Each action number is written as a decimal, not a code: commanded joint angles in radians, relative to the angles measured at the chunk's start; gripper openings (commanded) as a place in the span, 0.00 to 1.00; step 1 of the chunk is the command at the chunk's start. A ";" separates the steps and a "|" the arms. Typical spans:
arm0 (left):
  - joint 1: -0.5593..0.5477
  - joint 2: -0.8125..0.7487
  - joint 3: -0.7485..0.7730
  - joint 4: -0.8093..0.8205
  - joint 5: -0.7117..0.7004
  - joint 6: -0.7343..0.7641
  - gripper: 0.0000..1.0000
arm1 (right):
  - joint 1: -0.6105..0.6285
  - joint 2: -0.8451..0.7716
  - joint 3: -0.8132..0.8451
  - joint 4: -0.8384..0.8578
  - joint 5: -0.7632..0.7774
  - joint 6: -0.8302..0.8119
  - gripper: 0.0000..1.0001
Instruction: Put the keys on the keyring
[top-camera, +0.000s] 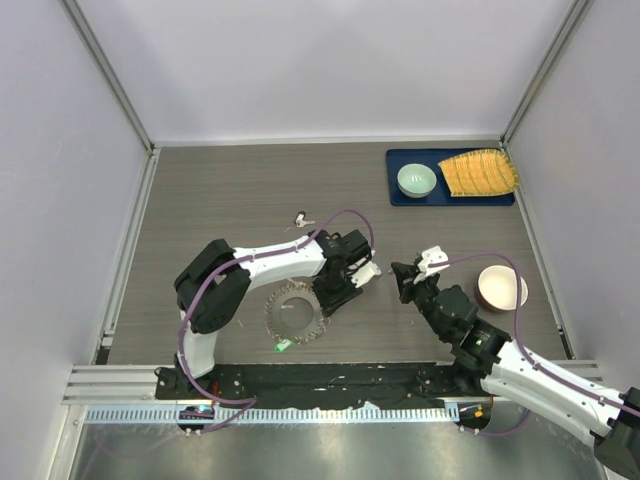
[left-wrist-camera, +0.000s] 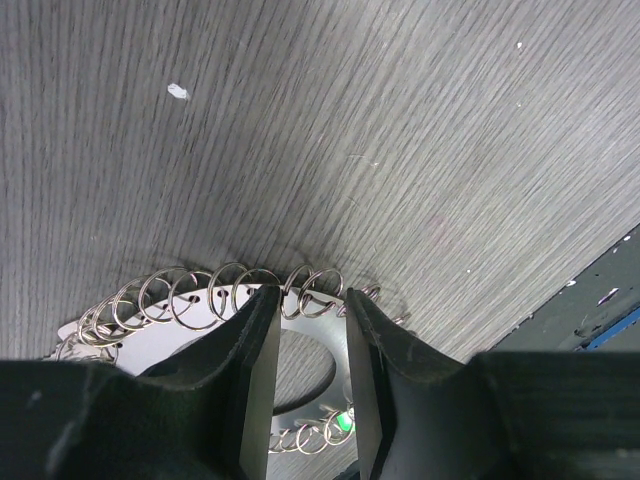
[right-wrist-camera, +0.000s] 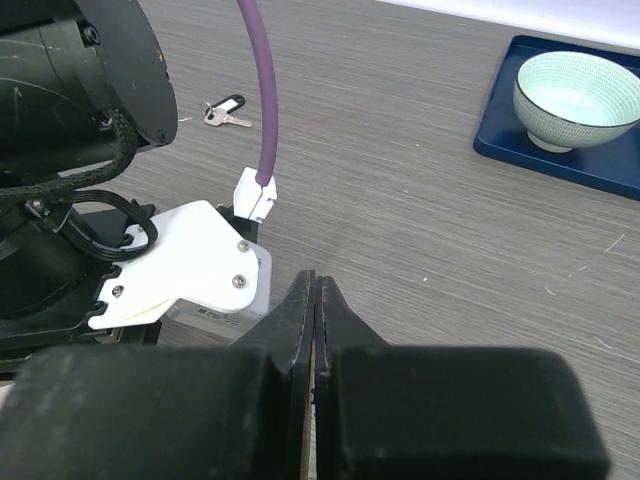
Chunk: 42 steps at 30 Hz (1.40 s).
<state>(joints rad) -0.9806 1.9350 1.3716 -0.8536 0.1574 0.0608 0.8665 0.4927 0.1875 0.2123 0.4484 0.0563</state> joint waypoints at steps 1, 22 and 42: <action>0.000 -0.004 -0.002 -0.007 0.007 -0.003 0.35 | -0.001 0.000 0.004 0.056 0.013 0.011 0.01; 0.115 -0.022 -0.054 0.071 0.142 -0.137 0.32 | 0.000 0.043 0.018 0.052 -0.002 0.011 0.01; 0.152 -0.077 -0.107 0.126 0.209 -0.196 0.00 | -0.001 0.086 0.029 0.055 -0.031 0.004 0.01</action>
<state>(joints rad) -0.8345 1.9240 1.2949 -0.7582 0.3592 -0.1230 0.8665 0.5640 0.1867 0.2165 0.4332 0.0563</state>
